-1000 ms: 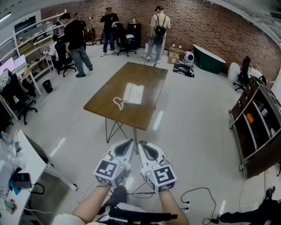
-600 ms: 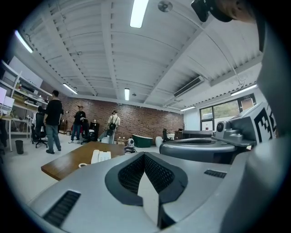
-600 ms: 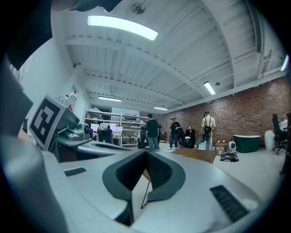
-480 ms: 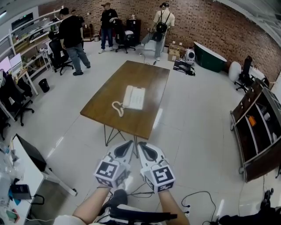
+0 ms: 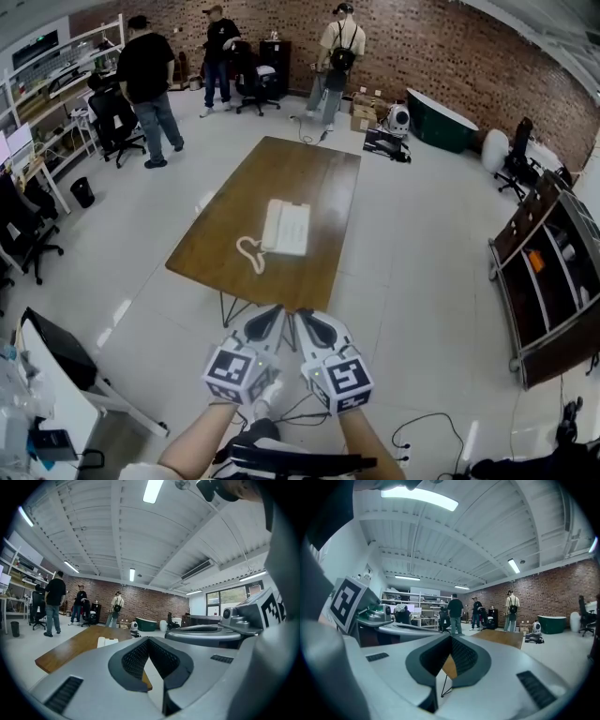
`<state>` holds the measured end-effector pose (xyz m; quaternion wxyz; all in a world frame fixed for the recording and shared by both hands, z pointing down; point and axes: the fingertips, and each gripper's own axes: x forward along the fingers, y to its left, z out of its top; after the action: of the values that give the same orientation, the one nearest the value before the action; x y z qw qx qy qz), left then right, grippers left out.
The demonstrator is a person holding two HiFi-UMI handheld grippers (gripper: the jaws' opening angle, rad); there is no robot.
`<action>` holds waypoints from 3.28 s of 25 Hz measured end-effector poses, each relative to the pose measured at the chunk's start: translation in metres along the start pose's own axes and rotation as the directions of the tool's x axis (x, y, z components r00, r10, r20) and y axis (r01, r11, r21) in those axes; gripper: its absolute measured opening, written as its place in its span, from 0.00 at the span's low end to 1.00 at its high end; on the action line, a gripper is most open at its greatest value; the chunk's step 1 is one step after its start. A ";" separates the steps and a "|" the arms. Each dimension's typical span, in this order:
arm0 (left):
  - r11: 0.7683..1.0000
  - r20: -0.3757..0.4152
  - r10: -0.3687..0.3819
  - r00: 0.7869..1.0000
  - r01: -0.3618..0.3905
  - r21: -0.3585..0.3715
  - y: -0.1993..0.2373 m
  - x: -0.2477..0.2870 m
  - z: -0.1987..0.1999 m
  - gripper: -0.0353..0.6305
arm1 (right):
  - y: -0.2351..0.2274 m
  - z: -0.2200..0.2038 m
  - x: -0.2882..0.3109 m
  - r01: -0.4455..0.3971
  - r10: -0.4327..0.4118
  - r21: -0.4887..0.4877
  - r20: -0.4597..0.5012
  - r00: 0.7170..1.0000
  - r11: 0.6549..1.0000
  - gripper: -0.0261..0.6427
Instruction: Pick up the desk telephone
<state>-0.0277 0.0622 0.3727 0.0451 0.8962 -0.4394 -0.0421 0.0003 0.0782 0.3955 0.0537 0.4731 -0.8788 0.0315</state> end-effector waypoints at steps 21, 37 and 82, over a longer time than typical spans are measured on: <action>0.994 -0.023 -0.103 0.994 0.103 -0.023 0.098 0.067 0.000 0.05 | -0.028 0.008 0.121 0.100 -0.100 -0.001 -0.031 0.994 0.995 0.05; 0.995 -0.037 -0.093 0.995 0.092 -0.030 0.132 0.093 -0.010 0.05 | -0.055 -0.006 0.155 0.114 -0.113 0.027 -0.050 0.992 0.993 0.05; 0.972 -0.373 -0.016 0.928 -0.074 -0.225 0.283 0.278 -0.165 0.43 | -0.242 -0.134 0.292 -0.011 0.111 0.337 -0.279 0.954 0.942 0.33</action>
<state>-0.0612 -0.3230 0.5601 0.2338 0.8695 -0.4280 0.0776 0.0509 -0.2825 0.5655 0.1022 0.4376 -0.8576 0.2503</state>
